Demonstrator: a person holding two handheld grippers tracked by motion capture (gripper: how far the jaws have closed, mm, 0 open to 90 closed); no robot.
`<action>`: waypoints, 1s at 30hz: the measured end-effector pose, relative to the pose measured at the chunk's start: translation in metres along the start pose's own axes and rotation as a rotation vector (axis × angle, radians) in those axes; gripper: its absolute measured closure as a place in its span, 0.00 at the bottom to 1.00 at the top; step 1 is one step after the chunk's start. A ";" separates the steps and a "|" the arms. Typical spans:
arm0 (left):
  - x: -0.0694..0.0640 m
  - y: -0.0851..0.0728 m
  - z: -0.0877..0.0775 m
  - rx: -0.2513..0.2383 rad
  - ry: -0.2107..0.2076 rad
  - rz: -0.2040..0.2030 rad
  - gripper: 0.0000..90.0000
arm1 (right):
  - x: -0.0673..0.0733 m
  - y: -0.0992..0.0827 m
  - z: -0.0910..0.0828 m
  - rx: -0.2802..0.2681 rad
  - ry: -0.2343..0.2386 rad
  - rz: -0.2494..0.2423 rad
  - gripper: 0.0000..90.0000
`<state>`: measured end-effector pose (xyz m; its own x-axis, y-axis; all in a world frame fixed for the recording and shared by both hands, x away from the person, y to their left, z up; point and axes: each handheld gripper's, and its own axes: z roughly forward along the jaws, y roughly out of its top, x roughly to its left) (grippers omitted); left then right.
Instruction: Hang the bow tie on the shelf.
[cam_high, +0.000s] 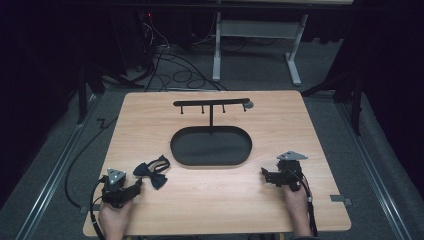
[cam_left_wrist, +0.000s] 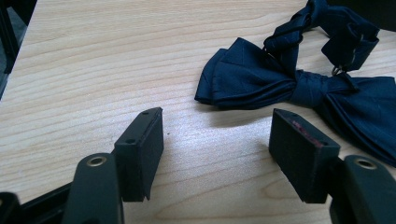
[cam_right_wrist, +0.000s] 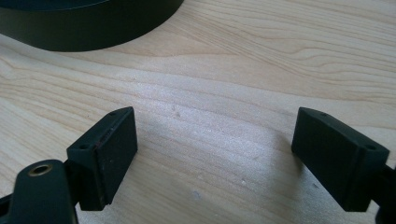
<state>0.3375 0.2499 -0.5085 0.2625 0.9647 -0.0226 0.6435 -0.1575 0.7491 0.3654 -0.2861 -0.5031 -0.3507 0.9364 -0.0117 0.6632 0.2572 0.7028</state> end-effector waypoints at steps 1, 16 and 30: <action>0.000 0.000 0.000 0.000 0.000 0.000 0.40 | 0.000 0.000 0.000 0.000 0.000 0.000 0.17; 0.000 0.000 0.000 0.002 0.007 -0.001 0.40 | 0.000 0.000 0.000 0.000 0.000 0.000 0.17; 0.004 0.000 -0.004 0.008 -0.035 -0.018 0.40 | 0.000 0.000 0.000 0.000 0.000 -0.001 0.17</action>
<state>0.3357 0.2542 -0.5061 0.2752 0.9596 -0.0593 0.6545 -0.1418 0.7427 0.3654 -0.2862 -0.5031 -0.3511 0.9362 -0.0122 0.6633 0.2579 0.7025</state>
